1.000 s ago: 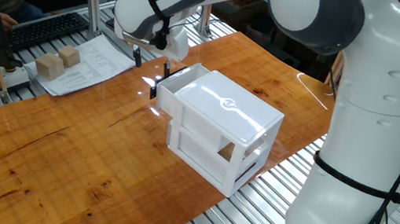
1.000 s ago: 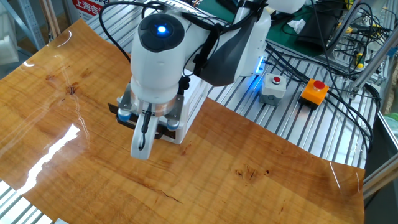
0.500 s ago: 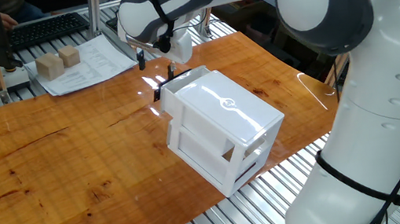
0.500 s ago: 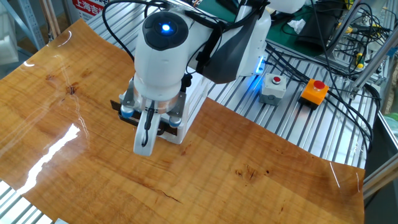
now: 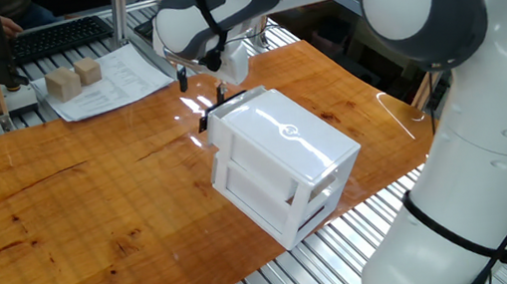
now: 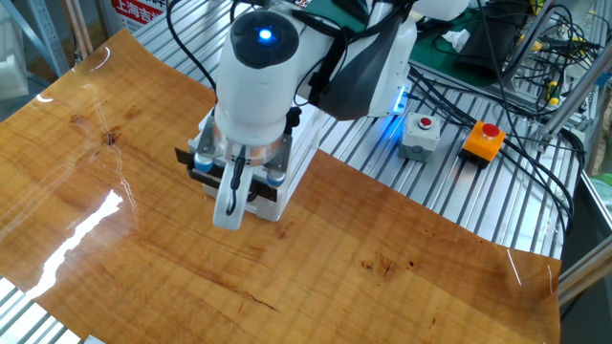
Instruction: Put things in the drawer
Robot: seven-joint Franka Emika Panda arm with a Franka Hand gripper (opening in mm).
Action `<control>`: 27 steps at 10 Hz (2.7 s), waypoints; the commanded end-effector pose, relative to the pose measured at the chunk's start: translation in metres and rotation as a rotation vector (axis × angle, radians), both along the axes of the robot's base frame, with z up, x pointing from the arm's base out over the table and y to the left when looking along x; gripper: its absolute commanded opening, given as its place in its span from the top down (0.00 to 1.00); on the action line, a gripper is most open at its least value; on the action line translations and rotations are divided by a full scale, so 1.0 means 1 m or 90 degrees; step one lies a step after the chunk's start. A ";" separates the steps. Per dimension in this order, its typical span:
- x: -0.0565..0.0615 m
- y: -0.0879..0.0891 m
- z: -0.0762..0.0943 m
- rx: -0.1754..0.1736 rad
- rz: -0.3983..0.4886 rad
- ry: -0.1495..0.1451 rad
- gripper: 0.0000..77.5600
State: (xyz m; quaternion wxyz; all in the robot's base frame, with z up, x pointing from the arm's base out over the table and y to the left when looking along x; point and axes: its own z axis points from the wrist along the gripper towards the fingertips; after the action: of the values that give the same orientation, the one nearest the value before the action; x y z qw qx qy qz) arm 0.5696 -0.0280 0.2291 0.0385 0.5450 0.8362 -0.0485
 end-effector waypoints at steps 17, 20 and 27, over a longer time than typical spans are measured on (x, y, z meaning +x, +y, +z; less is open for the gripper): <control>-0.058 -0.009 -0.006 0.004 0.036 0.052 0.00; -0.060 -0.010 -0.002 0.010 0.038 0.060 0.00; -0.058 -0.007 -0.010 -0.001 0.048 0.047 0.00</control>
State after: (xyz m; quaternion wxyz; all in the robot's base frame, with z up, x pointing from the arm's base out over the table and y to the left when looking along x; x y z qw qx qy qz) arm 0.5158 -0.0349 0.2270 0.0200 0.5149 0.8549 -0.0597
